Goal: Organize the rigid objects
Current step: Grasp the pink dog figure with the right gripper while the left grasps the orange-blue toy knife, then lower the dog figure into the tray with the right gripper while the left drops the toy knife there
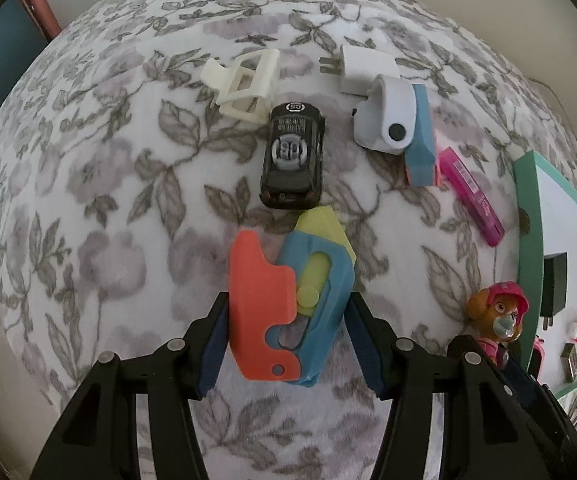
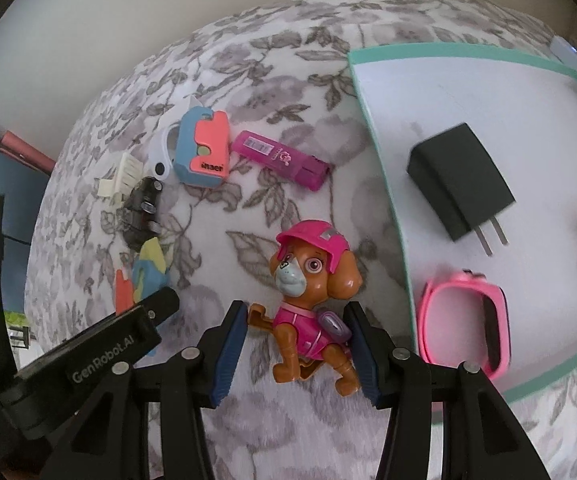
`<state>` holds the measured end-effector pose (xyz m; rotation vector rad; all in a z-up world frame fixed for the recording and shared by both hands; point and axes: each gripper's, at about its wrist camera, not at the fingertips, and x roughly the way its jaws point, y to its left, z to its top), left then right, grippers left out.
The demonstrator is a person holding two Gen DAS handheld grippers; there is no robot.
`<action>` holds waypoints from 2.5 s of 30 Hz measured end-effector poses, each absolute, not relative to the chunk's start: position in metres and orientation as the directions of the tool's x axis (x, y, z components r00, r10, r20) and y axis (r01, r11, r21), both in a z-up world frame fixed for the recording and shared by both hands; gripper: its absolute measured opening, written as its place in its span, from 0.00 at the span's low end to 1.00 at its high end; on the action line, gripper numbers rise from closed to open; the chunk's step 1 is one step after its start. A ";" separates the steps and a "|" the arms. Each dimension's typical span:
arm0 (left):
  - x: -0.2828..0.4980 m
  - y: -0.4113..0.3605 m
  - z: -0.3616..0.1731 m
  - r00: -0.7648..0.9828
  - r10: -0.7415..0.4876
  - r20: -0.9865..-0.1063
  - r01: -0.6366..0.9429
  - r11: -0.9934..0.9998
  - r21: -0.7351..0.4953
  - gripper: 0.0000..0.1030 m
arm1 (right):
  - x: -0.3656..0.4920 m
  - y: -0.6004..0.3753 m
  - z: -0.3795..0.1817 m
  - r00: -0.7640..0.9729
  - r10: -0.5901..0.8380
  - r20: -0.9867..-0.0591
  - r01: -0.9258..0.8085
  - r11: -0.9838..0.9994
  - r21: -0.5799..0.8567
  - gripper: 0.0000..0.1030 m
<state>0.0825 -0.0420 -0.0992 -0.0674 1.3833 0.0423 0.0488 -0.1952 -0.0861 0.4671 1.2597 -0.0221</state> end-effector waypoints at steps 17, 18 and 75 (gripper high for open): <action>0.081 -0.080 -0.034 0.352 0.006 -0.936 -0.014 1.000 0.001 0.57 | 0.033 -0.249 -0.023 0.486 0.155 -0.860 0.348 0.869 0.352 0.51; 0.082 -0.088 -0.032 0.355 0.004 -0.935 0.000 1.000 0.004 0.57 | 0.032 -0.254 -0.021 0.495 0.147 -0.856 0.356 0.864 0.355 0.51; 0.097 -0.273 -0.053 0.341 -0.145 -0.929 0.362 0.932 -0.013 0.57 | 0.007 -0.403 -0.050 0.323 -0.188 -0.928 0.679 0.729 0.089 0.51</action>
